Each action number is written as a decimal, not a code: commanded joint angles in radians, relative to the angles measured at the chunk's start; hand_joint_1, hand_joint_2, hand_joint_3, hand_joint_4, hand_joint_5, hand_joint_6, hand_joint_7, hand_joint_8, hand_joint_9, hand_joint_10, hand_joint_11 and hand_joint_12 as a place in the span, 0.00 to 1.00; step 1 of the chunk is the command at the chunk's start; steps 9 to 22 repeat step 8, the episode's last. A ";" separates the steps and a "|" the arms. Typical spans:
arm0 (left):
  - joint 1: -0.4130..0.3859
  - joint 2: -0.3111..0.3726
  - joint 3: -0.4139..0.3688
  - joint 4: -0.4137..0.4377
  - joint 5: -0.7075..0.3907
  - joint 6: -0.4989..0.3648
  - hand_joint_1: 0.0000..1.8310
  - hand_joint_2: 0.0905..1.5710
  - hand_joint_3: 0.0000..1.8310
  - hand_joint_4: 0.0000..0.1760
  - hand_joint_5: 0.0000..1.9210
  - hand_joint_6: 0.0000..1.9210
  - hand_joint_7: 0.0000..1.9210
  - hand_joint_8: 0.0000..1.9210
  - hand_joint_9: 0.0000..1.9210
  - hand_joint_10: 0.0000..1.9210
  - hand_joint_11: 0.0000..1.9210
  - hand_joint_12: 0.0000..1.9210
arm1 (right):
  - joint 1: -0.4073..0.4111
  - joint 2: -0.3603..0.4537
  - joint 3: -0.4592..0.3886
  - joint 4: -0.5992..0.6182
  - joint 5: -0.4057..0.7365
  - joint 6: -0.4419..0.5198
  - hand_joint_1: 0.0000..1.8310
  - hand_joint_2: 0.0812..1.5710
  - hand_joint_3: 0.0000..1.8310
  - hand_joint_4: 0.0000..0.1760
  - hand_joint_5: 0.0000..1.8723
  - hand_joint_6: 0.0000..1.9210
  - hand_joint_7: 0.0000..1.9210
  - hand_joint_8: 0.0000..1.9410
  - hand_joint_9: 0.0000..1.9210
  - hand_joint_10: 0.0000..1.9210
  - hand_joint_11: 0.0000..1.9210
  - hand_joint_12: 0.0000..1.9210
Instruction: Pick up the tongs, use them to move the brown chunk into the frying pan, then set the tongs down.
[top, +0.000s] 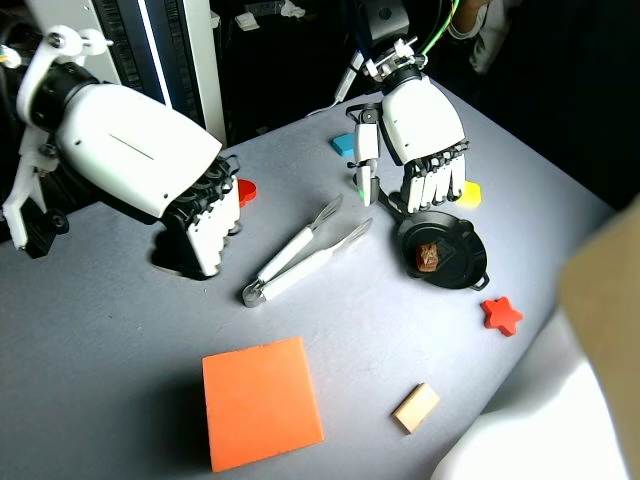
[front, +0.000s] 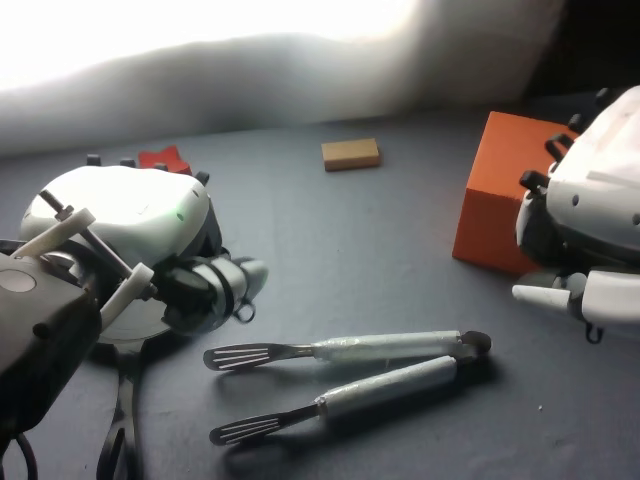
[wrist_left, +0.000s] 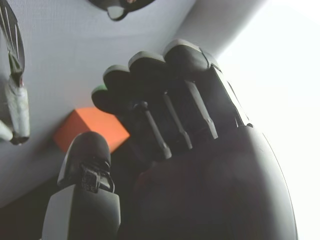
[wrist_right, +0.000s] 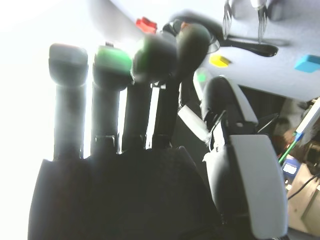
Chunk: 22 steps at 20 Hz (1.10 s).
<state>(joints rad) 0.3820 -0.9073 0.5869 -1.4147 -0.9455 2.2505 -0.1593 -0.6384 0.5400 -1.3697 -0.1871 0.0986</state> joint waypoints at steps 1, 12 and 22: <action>-0.011 0.012 0.001 0.071 -0.044 0.000 0.28 0.88 0.00 0.00 0.54 0.88 0.58 0.91 0.55 0.99 0.56 1.00 | 0.005 0.004 -0.001 -0.022 0.063 -0.012 0.31 0.91 0.02 0.00 0.64 0.97 0.68 0.96 0.68 1.00 0.68 1.00; -0.005 0.026 0.000 0.076 -0.045 -0.001 0.23 0.94 0.01 0.00 0.53 0.98 0.56 0.99 0.54 1.00 0.56 1.00 | -0.004 0.004 0.004 -0.022 0.113 -0.086 0.34 0.92 0.03 1.00 0.65 0.99 0.68 1.00 0.69 1.00 0.69 1.00; -0.005 0.026 0.000 0.076 -0.045 -0.001 0.23 0.94 0.01 0.00 0.53 0.98 0.56 0.99 0.54 1.00 0.56 1.00 | -0.004 0.004 0.004 -0.022 0.113 -0.086 0.34 0.92 0.03 1.00 0.65 0.99 0.68 1.00 0.69 1.00 0.69 1.00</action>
